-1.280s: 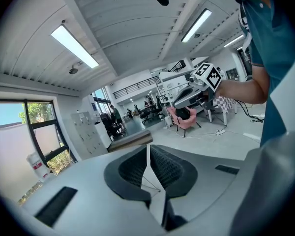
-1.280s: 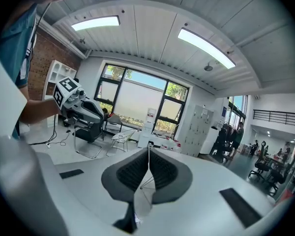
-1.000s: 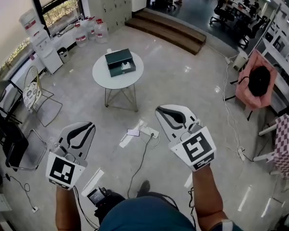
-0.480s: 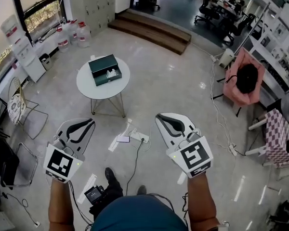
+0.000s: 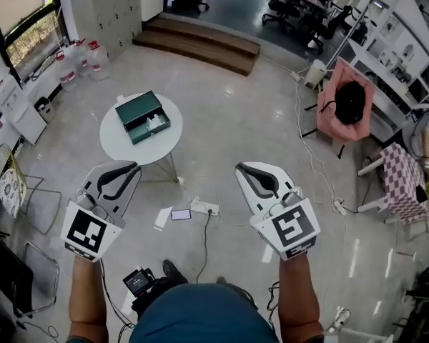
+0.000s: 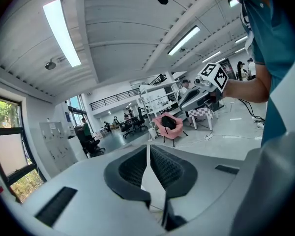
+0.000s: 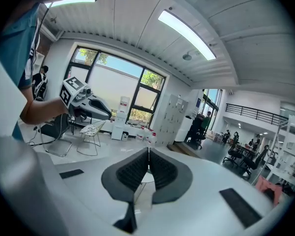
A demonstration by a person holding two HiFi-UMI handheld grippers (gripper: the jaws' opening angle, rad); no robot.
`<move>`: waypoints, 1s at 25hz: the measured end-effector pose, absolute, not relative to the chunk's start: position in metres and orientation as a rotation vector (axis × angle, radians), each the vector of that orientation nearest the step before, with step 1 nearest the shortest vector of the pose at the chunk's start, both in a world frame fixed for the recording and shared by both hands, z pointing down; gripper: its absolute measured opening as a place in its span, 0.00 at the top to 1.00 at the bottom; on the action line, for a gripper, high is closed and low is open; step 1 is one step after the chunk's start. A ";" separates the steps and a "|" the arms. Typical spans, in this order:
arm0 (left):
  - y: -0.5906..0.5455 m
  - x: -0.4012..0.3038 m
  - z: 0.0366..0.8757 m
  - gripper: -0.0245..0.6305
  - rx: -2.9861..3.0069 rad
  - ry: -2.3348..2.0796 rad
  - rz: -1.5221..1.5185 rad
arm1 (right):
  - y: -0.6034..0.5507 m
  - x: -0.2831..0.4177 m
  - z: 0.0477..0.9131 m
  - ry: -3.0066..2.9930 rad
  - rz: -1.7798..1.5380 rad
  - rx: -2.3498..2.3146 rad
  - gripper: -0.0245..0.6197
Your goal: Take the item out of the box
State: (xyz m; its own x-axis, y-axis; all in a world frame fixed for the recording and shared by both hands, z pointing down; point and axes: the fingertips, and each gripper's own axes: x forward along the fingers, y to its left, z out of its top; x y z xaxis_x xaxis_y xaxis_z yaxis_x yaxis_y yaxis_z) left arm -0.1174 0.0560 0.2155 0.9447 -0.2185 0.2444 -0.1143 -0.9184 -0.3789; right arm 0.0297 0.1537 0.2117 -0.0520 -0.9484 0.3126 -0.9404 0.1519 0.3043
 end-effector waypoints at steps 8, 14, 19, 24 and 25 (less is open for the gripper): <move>0.002 -0.146 0.214 0.90 -2.766 0.251 -0.345 | 0.102 -0.001 0.200 -1.968 -0.043 1.777 0.90; -0.023 -0.162 0.218 0.90 -2.761 0.376 -0.384 | 0.062 0.006 0.203 -2.037 -0.044 1.725 0.90; -0.062 -0.154 0.227 0.90 -2.714 0.588 -0.479 | 0.007 0.044 0.214 -2.157 -0.081 1.637 0.90; -0.080 -0.103 0.221 0.90 -2.699 0.765 -0.518 | -0.038 0.096 0.217 -2.289 -0.104 1.510 0.90; -0.084 -0.089 0.221 0.90 -2.691 0.787 -0.528 | -0.046 0.109 0.219 -2.306 -0.106 1.490 0.90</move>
State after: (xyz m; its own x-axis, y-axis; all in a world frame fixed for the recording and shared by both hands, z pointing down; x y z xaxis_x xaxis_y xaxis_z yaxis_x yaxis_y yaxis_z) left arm -0.0890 -0.0843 0.2208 0.7838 -0.5623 0.2634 -0.4571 -0.8096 -0.3683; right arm 0.1093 -0.0455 0.2190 -0.3575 -0.8903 0.2820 -0.8608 0.4313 0.2702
